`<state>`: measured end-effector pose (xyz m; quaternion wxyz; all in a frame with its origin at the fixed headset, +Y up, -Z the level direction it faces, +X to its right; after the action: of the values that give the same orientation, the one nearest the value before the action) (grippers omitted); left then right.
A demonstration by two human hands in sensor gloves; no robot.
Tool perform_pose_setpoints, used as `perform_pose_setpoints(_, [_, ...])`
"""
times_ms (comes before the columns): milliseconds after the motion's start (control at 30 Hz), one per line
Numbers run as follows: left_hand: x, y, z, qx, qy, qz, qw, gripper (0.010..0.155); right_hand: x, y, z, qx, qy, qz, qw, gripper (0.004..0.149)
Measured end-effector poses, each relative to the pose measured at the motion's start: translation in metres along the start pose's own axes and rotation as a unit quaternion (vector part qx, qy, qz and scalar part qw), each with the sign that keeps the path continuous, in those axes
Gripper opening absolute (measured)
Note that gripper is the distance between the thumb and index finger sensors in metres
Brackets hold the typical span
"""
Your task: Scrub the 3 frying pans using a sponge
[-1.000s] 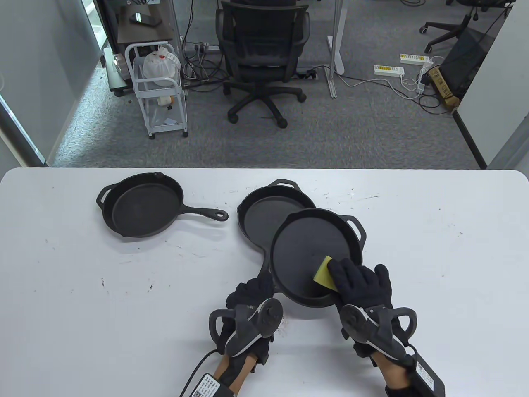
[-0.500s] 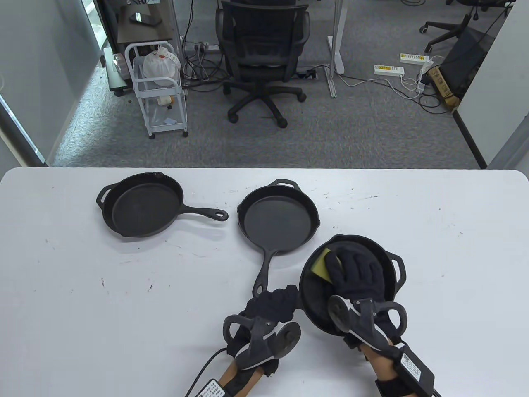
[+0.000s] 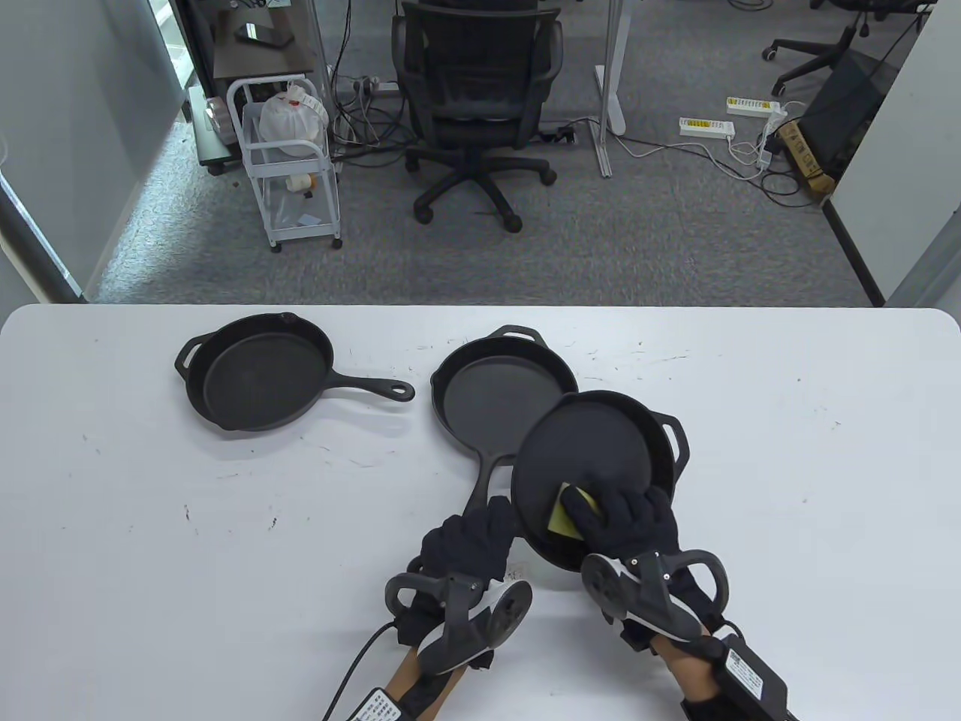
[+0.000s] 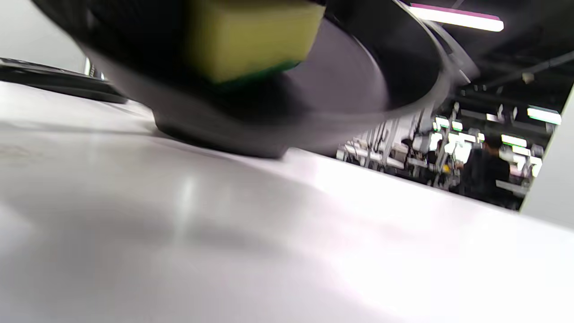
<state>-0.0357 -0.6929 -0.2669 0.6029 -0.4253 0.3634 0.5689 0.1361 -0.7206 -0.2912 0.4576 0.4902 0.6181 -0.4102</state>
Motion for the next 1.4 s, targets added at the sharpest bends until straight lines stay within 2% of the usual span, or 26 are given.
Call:
perform_pose_setpoints(133, [-0.007, -0.014, 0.003, 0.014, -0.016, -0.035, 0.999, 0.064, 0.001, 0.0, -0.009, -0.048, 0.078, 0.057, 0.994, 0.074])
perform_pose_setpoints(200, [-0.009, -0.018, 0.004, -0.001, -0.019, -0.046, 0.999, 0.064, 0.006, 0.014, -0.008, -0.027, 0.076, 0.096, 0.992, 0.073])
perform_pose_setpoints(333, [-0.011, -0.016, 0.006, 0.002, -0.03, -0.04, 0.999, 0.064, 0.016, 0.053, 0.003, 0.02, 0.034, 0.171, 0.984, 0.073])
perform_pose_setpoints(433, [-0.006, -0.008, 0.007, -0.003, -0.031, -0.012, 0.999, 0.063, 0.013, 0.058, 0.009, 0.018, -0.004, 0.154, 0.988, 0.072])
perform_pose_setpoints(567, [-0.003, 0.007, 0.008, -0.012, -0.033, 0.029, 0.999, 0.063, 0.007, 0.038, 0.007, 0.032, -0.036, 0.082, 0.995, 0.071])
perform_pose_setpoints(633, [-0.005, 0.009, 0.01, -0.004, -0.035, 0.028, 0.999, 0.063, 0.002, 0.019, 0.004, 0.028, -0.034, 0.033, 0.998, 0.071])
perform_pose_setpoints(700, [-0.008, 0.009, 0.012, 0.004, -0.038, 0.023, 0.999, 0.063, -0.006, 0.0, -0.001, 0.011, -0.003, 0.0, 1.0, 0.072])
perform_pose_setpoints(800, [-0.011, 0.005, 0.012, -0.031, -0.02, 0.005, 0.999, 0.063, -0.01, -0.01, -0.012, 0.003, 0.056, 0.011, 0.998, 0.073])
perform_pose_setpoints(900, [-0.014, -0.004, 0.015, -0.028, -0.028, -0.019, 0.999, 0.063, -0.003, 0.005, -0.02, 0.022, 0.086, 0.067, 0.994, 0.072])
perform_pose_setpoints(1033, [-0.013, -0.011, 0.012, -0.027, -0.025, -0.027, 0.999, 0.063, 0.009, 0.046, -0.006, 0.065, 0.051, 0.147, 0.986, 0.072])
perform_pose_setpoints(1100, [-0.011, -0.011, 0.009, -0.018, -0.023, -0.024, 0.999, 0.063, 0.013, 0.059, 0.005, 0.077, 0.02, 0.16, 0.984, 0.072])
perform_pose_setpoints(1233, [-0.005, 0.0, 0.006, -0.009, -0.026, 0.004, 1.0, 0.063, 0.015, 0.061, 0.016, 0.063, -0.02, 0.14, 0.988, 0.072])
perform_pose_setpoints(1333, [-0.003, 0.013, 0.005, -0.019, -0.018, 0.034, 0.999, 0.063, 0.013, 0.042, 0.018, 0.053, -0.058, 0.087, 0.993, 0.071])
perform_pose_setpoints(1400, [-0.003, 0.018, 0.005, -0.023, -0.016, 0.045, 0.999, 0.063, 0.008, 0.023, 0.015, 0.041, -0.051, 0.044, 0.997, 0.071])
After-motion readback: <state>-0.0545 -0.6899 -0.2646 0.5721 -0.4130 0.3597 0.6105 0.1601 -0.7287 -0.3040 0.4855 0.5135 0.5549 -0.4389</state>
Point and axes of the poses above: the tracker on the back of each hand, its own y axis roughly to the little-finger side, its own x axis roughly from the wrist to the fingertips, z = x × y, the point moved 2 cm from there along x, roughly from the wrist to the fingertips, and after that the axes turned 11 degrees about z, right-handed, at the moved point
